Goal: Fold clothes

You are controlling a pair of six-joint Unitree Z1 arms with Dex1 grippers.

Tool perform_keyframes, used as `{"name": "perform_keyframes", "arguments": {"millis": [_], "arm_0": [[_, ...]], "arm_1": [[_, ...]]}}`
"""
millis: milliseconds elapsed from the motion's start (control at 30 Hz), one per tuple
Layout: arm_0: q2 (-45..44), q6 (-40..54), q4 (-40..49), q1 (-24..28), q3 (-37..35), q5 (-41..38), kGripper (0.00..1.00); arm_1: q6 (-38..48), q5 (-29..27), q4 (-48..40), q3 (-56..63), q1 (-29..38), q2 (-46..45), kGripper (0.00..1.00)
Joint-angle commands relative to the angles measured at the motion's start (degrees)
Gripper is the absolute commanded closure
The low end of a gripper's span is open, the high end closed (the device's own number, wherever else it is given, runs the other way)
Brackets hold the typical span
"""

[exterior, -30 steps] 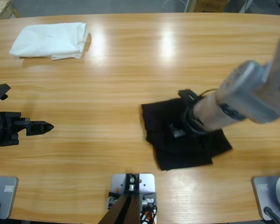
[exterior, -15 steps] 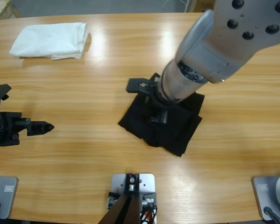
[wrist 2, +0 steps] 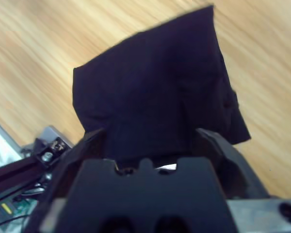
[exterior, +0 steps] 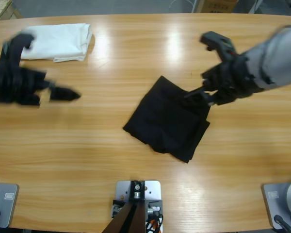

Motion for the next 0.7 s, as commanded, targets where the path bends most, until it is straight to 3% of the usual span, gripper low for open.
{"name": "perform_keyframes", "arguments": {"millis": [33, 200, 333, 433, 700], "arm_0": [[24.75, 2.05, 8.43, -5.86, -26.0, -5.37, 1.0], [33.08, -1.9, 8.39, -7.69, -30.99, -11.17, 1.0], [36.65, -3.99, 8.39, -10.37, -33.3, -12.33, 1.0], [39.28, -5.64, 8.32, -11.9, -34.62, -12.59, 1.0], [44.52, -6.88, 8.41, -12.43, -34.79, -11.13, 1.0]], "arm_1": [[1.15, 20.22, -13.86, 12.58, -15.65, 3.02, 1.0], [1.08, 28.29, -22.63, 16.24, -18.27, 11.84, 1.0], [1.08, 30.12, -26.0, 17.94, -18.78, 16.31, 1.0], [1.08, 29.52, -27.69, 19.14, -19.29, 17.57, 1.0], [1.08, 21.57, -30.13, 21.53, -23.69, 17.36, 1.0]]}}
